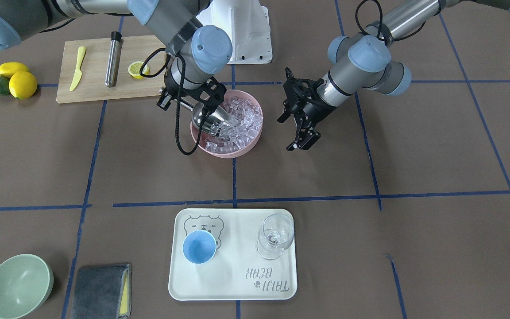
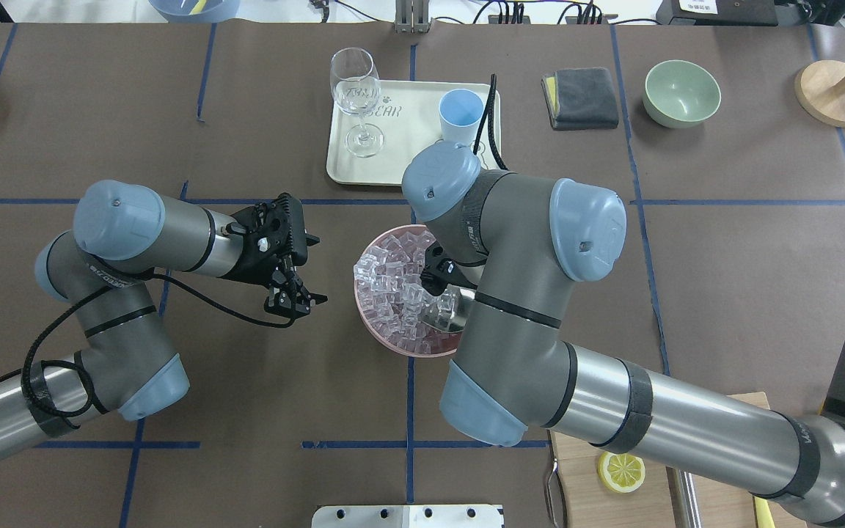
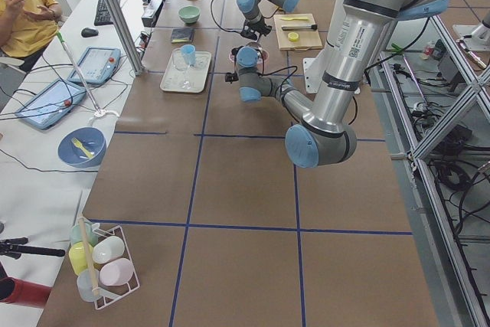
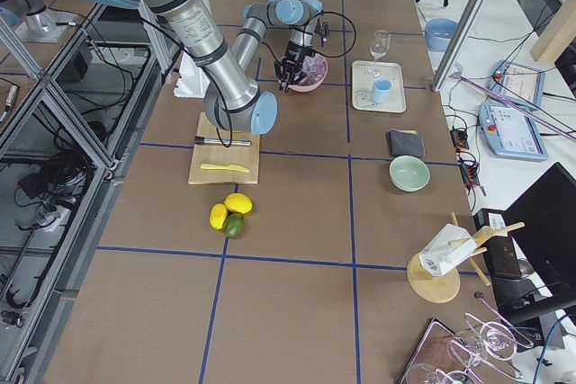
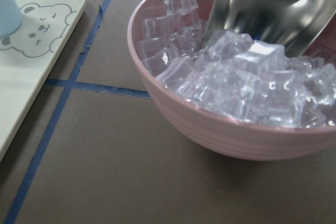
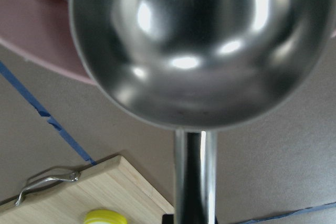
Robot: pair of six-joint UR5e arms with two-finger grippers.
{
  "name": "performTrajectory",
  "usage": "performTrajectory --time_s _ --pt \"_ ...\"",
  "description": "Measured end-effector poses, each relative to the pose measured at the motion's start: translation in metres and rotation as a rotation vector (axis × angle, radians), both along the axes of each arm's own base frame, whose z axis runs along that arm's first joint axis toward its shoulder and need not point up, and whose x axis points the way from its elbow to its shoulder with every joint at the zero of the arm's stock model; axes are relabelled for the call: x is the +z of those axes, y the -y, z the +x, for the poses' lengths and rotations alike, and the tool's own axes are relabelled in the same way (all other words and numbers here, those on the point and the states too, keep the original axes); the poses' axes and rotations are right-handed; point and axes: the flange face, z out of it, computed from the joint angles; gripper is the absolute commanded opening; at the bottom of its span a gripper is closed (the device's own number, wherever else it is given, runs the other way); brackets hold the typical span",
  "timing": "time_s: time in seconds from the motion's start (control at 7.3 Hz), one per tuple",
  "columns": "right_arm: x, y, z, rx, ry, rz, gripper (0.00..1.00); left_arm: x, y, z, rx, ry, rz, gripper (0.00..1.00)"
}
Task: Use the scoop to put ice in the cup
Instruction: 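Scoop ice cubes from the pink bowl with the right gripper's scoop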
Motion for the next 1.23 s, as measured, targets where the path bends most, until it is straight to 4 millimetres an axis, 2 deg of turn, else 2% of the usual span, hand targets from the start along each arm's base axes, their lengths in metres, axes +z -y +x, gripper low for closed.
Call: performTrajectory --time_s 0.69,1.23 --pt "0.017 -0.01 0.01 -0.003 0.057 0.002 0.0 -0.003 0.002 -0.002 -0.004 -0.005 0.003 1.0" --pt "0.022 -0.012 0.003 0.008 0.181 -0.015 0.0 -0.007 0.003 -0.006 -0.006 -0.012 0.007 1.0"
